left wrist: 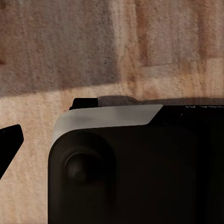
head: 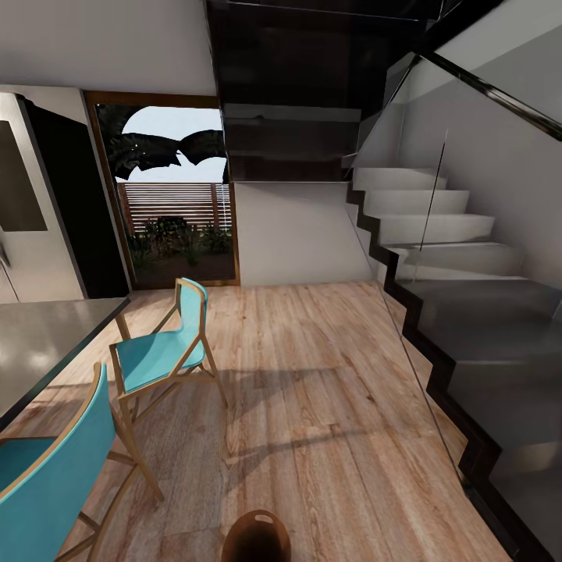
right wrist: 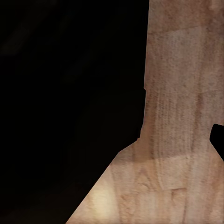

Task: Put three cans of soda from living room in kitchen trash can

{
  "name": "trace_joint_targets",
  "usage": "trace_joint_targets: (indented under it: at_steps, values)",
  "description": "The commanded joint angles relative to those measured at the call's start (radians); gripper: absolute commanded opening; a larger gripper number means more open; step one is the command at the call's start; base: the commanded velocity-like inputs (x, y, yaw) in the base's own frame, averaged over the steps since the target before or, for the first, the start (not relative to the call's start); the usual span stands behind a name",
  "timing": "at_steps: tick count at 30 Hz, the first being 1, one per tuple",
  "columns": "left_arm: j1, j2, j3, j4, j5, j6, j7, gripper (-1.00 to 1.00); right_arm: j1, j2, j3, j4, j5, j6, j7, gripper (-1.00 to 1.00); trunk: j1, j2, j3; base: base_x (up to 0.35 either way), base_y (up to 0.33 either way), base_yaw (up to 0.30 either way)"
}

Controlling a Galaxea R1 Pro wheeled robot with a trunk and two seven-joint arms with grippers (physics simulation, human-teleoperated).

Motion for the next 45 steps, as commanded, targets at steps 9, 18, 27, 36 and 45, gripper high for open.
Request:
trace_joint_targets:
  at_steps: [9, 18, 27, 36, 45]
  values:
    - [0.000, 0.000, 0.000, 0.000, 0.000, 0.000, 0.000, 1.00, 0.000, 0.000, 0.000, 0.000, 0.000, 0.000, 0.000, 1.00, 0.000, 0.000, 0.000, 0.000, 0.000, 0.000]
    - [0.000, 0.000, 0.000, 0.000, 0.000, 0.000, 0.000, 1.00, 0.000, 0.000, 0.000, 0.000, 0.000, 0.000, 0.000, 1.00, 0.000, 0.000, 0.000, 0.000, 0.000, 0.000]
    - [0.000, 0.000, 0.000, 0.000, 0.000, 0.000, 0.000, 1.00, 0.000, 0.000, 0.000, 0.000, 0.000, 0.000, 0.000, 1.00, 0.000, 0.000, 0.000, 0.000, 0.000, 0.000]
    - [0.000, 0.000, 0.000, 0.000, 0.000, 0.000, 0.000, 1.00, 0.000, 0.000, 0.000, 0.000, 0.000, 0.000, 0.000, 1.00, 0.000, 0.000, 0.000, 0.000, 0.000, 0.000]
    - [0.000, 0.000, 0.000, 0.000, 0.000, 0.000, 0.000, 1.00, 0.000, 0.000, 0.000, 0.000, 0.000, 0.000, 0.000, 1.00, 0.000, 0.000, 0.000, 0.000, 0.000, 0.000]
